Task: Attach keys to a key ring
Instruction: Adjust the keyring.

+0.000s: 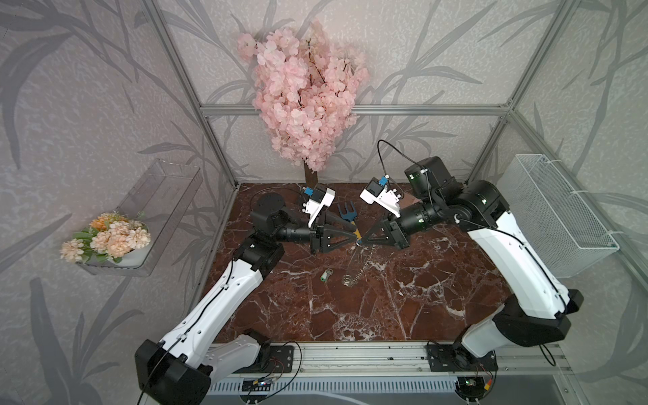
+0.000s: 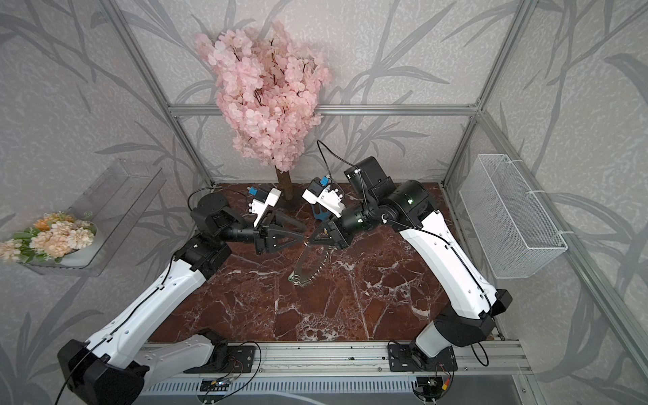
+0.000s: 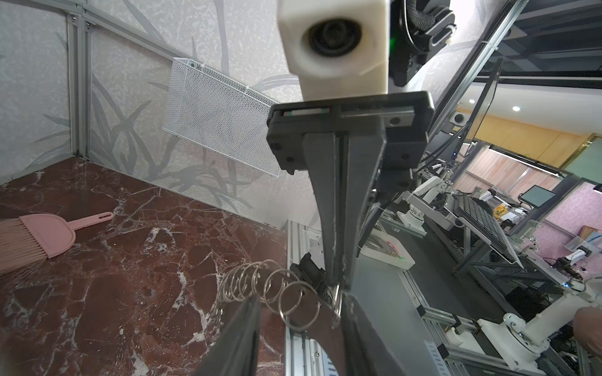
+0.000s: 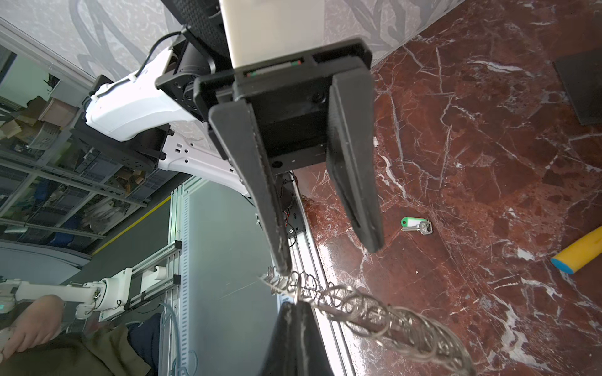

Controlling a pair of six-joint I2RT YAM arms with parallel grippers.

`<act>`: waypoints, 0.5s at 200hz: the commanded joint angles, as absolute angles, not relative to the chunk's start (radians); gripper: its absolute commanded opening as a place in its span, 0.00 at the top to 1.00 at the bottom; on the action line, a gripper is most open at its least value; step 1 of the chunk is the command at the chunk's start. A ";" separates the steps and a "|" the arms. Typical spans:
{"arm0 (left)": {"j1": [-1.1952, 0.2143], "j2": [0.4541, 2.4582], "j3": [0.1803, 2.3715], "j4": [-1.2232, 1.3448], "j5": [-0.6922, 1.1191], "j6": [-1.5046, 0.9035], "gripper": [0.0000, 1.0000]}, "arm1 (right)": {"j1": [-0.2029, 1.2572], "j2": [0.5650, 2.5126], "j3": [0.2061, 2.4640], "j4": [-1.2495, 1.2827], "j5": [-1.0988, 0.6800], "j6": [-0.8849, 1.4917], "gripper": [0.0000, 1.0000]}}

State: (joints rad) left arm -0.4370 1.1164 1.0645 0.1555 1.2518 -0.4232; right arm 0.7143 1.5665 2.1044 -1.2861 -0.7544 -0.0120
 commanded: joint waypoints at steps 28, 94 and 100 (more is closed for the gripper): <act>-0.435 1.097 1.053 0.235 1.321 -0.459 0.65 | 0.712 1.549 2.129 -1.266 -0.813 -0.015 1.00; -0.462 1.097 1.061 0.232 1.358 -0.479 0.71 | 0.712 1.551 2.117 -1.232 -0.807 -0.003 1.00; -0.463 1.095 1.061 0.231 1.359 -0.480 0.72 | 0.712 1.552 2.118 -1.229 -0.805 -0.002 1.00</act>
State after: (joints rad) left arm -0.4530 1.1145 1.0580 0.2035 1.3231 -0.4725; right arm 0.7143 1.5665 2.1052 -1.2762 -0.7792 -0.0078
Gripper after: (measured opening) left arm 0.294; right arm 0.063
